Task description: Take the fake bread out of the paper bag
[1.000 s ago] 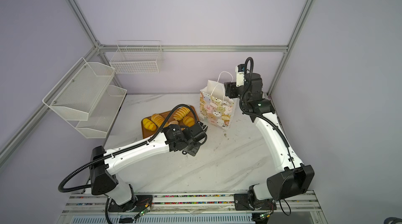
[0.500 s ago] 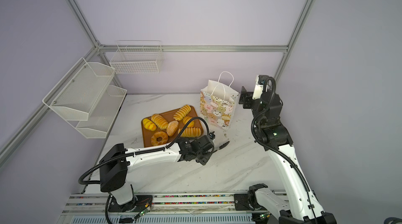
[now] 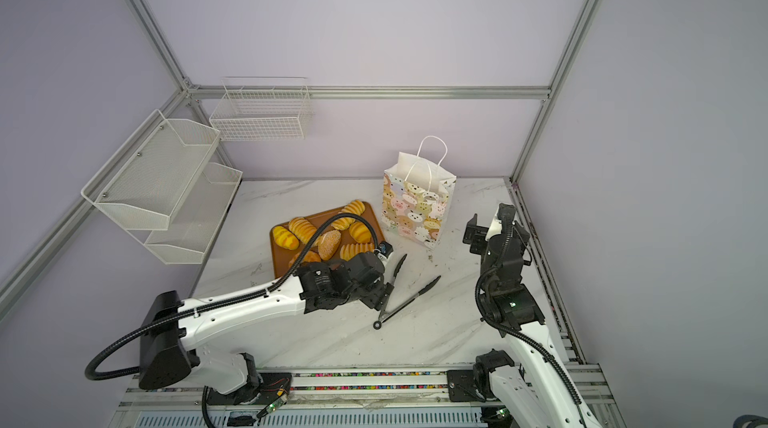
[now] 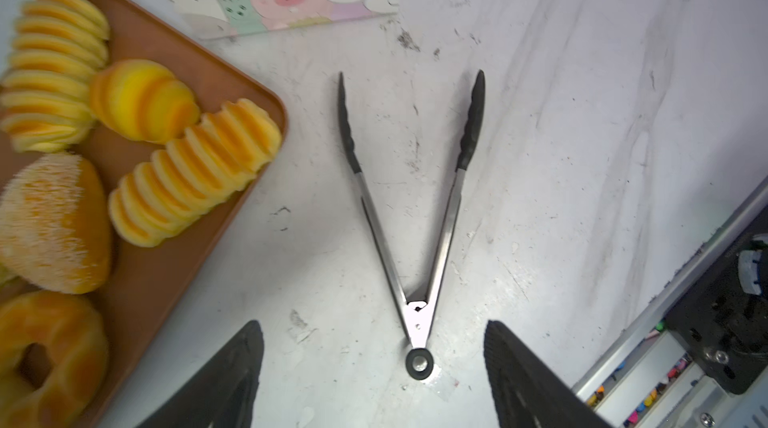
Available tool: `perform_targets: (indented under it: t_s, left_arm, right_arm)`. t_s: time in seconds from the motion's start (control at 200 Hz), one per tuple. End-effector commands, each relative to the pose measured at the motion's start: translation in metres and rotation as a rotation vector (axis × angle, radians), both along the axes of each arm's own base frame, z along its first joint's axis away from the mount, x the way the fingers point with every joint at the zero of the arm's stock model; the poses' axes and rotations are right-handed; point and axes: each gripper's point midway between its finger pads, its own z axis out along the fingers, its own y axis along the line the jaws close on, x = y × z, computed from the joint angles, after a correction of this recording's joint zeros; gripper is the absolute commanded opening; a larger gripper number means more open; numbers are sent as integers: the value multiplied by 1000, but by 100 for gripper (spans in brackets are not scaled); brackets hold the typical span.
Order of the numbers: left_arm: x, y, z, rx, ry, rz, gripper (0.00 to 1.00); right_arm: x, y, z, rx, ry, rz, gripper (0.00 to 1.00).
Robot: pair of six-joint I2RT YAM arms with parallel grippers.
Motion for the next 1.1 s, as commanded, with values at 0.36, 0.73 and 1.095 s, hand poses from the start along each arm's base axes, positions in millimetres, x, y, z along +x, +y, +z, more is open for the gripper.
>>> perform_targets:
  t_s: [0.36, 0.73, 1.095]
  left_arm:
    - [45, 288, 55, -38, -450, 743, 100]
    - [77, 354, 4, 35, -548, 907, 100]
    - [105, 375, -34, -148, -676, 924, 100]
  right_arm:
    - [41, 8, -83, 59, -226, -8, 97]
    - [67, 22, -111, -35, -275, 76, 97]
    - [100, 19, -145, -29, -169, 33, 97]
